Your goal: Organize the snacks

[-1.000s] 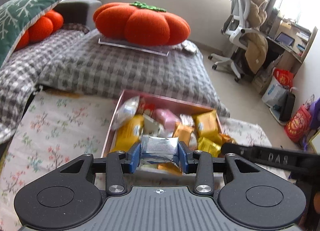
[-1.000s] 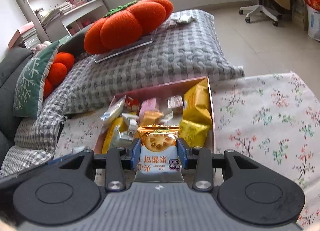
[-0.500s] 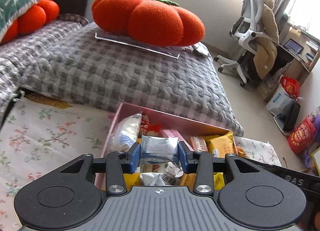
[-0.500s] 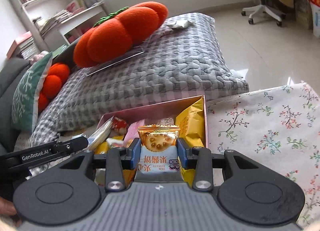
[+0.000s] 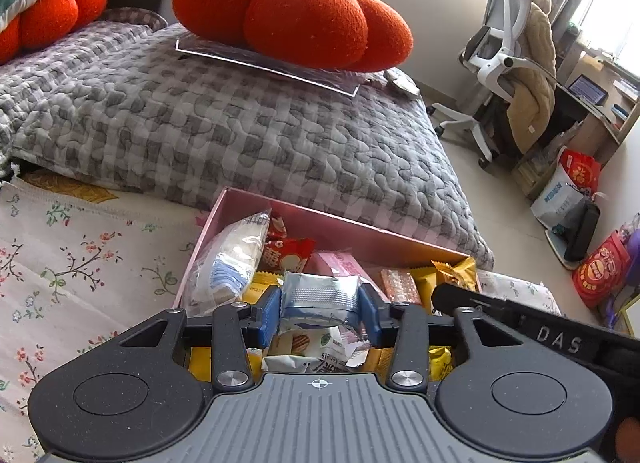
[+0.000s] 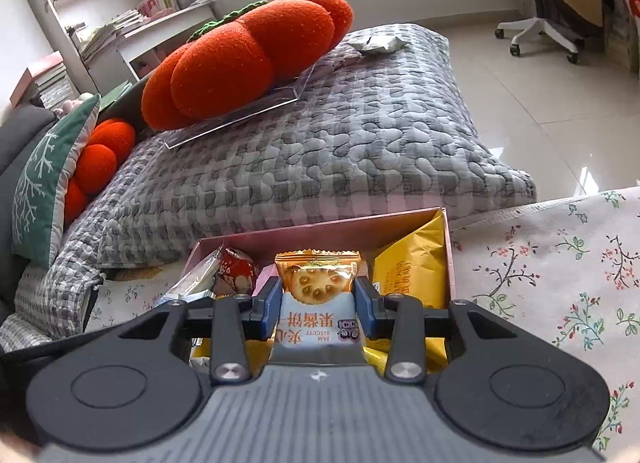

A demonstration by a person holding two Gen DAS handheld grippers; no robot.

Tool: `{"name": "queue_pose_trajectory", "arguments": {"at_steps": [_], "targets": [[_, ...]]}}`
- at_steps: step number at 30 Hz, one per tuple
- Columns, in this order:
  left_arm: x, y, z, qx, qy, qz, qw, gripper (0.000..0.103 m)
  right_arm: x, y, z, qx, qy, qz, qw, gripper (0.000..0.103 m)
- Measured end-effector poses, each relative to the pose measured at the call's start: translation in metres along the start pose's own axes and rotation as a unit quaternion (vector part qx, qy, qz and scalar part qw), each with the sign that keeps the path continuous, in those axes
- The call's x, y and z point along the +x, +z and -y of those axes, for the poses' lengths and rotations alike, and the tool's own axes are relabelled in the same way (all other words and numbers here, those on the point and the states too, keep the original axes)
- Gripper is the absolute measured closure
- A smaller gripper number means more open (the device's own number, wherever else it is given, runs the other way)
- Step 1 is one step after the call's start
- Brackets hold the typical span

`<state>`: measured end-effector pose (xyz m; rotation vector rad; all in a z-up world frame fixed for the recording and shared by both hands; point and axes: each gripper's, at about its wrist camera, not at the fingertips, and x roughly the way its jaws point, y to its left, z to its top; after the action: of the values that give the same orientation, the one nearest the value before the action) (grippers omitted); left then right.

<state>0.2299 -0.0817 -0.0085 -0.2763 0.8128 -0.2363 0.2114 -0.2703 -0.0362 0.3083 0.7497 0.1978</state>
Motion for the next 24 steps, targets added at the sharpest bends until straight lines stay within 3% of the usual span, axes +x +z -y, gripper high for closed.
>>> {"name": "queue_pose_trajectory", "arguments": {"at_steps": [5,15,19,24], "targets": [[-0.018,0.008,-0.003,-0.009,0.004,0.021,0.9997,0.056,-0.012,0.002,0.001,0.005,-0.009,0.023,1.000,0.057],[-0.057,0.005,-0.005,-0.015,0.009,0.029,0.9994,0.054,-0.048,-0.001,0.005,0.037,-0.015,0.030,0.999,0.053],[-0.075,-0.013,-0.003,-0.002,0.038,0.019,0.9991,0.047,-0.063,-0.009,0.002,0.053,0.004,0.018,0.998,0.048],[-0.097,-0.037,0.003,0.029,0.073,-0.004,0.9969,0.047,-0.083,-0.022,-0.016,0.025,0.002,0.009,1.000,0.047]]}}
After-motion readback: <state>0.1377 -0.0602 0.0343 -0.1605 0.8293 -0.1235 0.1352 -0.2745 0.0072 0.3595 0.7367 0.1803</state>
